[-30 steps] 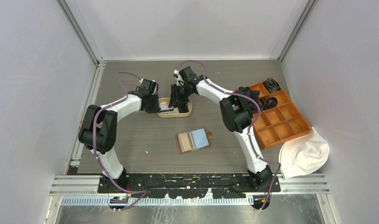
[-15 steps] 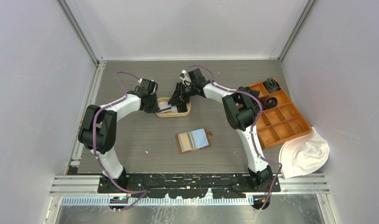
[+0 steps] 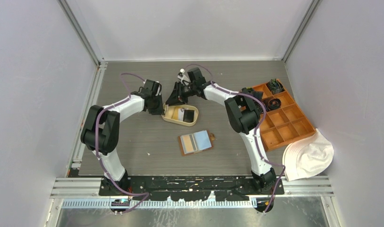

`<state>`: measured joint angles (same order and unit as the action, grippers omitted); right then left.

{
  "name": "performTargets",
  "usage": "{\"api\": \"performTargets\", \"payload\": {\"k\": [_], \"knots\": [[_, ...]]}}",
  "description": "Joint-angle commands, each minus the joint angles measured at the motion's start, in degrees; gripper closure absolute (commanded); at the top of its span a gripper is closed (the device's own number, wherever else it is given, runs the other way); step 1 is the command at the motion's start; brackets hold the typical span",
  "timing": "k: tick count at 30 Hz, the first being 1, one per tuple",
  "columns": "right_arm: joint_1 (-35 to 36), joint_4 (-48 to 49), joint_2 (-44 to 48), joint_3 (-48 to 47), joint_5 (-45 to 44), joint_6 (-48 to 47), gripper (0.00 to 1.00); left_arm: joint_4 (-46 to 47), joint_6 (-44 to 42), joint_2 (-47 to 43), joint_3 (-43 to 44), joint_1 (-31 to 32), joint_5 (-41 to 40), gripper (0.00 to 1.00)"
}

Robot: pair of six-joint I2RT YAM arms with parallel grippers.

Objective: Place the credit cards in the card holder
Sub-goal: Pick up the credit card from the storage box.

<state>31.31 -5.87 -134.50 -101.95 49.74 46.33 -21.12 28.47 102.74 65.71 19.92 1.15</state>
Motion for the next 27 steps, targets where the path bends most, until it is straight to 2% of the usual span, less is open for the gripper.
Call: {"api": "performTargets", "payload": {"k": [1,6,10,16,27], "knots": [[0.5,-4.6,2.6,-2.4,-3.2,-4.3,0.71,1.7,0.8,0.0,2.4,0.4,3.3,0.84],[1.0,-13.3,2.2,-5.1,-9.2,-9.9,0.69,1.7,0.8,0.2,2.7,0.4,3.9,0.84],[1.0,-15.0,2.8,-5.1,-10.3,-10.5,0.64,1.7,1.0,0.3,3.1,0.4,4.7,0.84],[1.0,-17.2,3.0,-4.5,-11.1,-10.8,0.61,2.1,1.6,0.6,3.1,0.5,6.2,0.83],[1.4,-17.9,2.3,-3.5,-10.2,-9.7,0.63,4.0,3.9,-0.8,1.7,0.5,7.8,0.83]]}}
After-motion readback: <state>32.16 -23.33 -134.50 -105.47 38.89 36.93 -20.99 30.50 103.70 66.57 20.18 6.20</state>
